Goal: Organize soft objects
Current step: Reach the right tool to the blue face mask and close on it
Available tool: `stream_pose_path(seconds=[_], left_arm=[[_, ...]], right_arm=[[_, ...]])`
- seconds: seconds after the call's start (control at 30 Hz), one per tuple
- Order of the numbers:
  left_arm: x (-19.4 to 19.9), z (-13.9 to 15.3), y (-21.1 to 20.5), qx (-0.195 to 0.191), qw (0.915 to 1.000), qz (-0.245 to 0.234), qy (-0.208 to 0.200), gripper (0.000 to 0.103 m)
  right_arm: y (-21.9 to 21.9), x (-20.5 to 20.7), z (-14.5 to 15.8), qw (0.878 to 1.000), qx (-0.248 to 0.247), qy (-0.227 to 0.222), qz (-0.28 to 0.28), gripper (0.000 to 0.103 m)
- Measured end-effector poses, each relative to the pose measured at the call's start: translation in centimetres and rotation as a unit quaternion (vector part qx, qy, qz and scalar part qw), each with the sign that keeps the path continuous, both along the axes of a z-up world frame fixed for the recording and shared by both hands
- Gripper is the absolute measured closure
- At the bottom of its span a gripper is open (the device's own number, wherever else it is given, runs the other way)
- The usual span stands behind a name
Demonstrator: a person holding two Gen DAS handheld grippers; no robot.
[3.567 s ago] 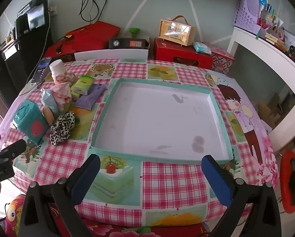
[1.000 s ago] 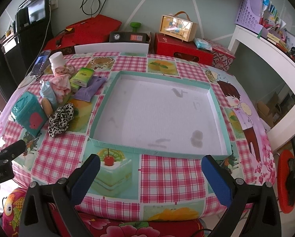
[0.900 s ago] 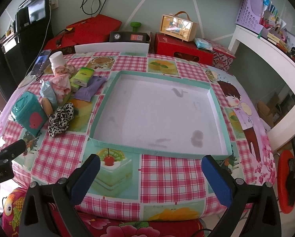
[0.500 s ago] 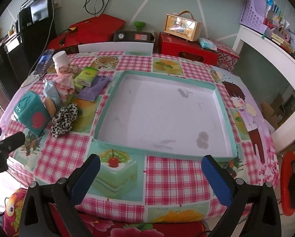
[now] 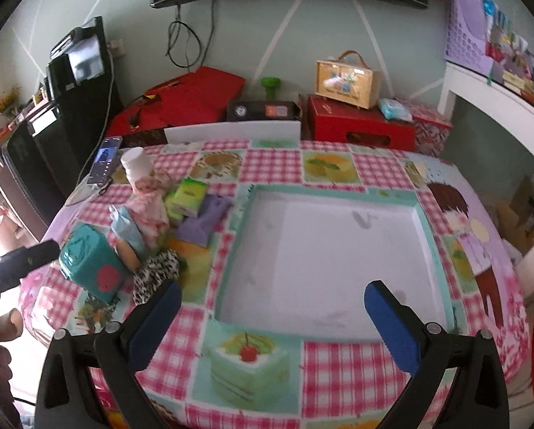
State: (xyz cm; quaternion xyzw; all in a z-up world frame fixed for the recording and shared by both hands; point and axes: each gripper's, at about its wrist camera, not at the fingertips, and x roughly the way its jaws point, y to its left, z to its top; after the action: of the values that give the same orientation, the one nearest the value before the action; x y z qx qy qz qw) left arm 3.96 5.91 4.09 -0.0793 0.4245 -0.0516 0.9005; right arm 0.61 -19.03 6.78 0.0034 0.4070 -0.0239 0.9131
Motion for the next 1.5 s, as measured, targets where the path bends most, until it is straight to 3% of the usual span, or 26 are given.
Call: stream_pose_path(seconds=[0.13, 0.43, 0.67, 0.83, 1.03, 1.23, 1.3, 1.37, 1.5], left_arm=[[1.4, 0.6, 1.2, -0.003, 0.9999, 0.002, -0.013, 0.0], [5.2, -0.2, 3.0, 0.002, 0.9999, -0.008, 0.007, 0.0], [6.9, -1.3, 4.6, -0.011, 0.9999, 0.005, 0.012, 0.0], [7.8, -1.8, 5.8, -0.014, 0.9997, 0.016, 0.012, 0.0], [8.7, -2.6, 6.5, -0.02, 0.9992, 0.021, 0.027, 0.0], [9.5, -3.5, 6.7, -0.025, 0.9981, 0.018, 0.053, 0.0], [9.6, -3.6, 6.7, -0.03, 0.9977, 0.019, 0.058, 0.0], [9.9, -3.7, 6.7, -0.034, 0.9972, 0.021, 0.062, 0.0], [10.2, -3.8, 6.4, -0.038, 0.9967, 0.02, 0.068, 0.0]], right_arm=[[1.7, 1.9, 0.2, 1.0, 0.009, -0.003, 0.026, 0.0], [6.5, 5.8, -0.6, 0.994, 0.039, -0.007, 0.098, 0.0], [10.0, 8.3, -2.8, 0.988, 0.053, 0.02, 0.144, 0.0], [11.6, 9.1, -3.8, 0.984, 0.033, 0.015, 0.175, 0.0], [13.1, 10.1, -5.4, 0.982, 0.015, 0.03, 0.188, 0.0], [13.5, 11.3, -6.8, 0.979, 0.033, 0.045, 0.197, 0.0], [13.7, 11.7, -7.1, 0.978, 0.036, 0.047, 0.199, 0.004], [13.9, 12.2, -7.6, 0.977, 0.037, 0.051, 0.206, 0.017], [14.3, 12.8, -8.4, 0.975, 0.036, 0.059, 0.212, 0.027]])
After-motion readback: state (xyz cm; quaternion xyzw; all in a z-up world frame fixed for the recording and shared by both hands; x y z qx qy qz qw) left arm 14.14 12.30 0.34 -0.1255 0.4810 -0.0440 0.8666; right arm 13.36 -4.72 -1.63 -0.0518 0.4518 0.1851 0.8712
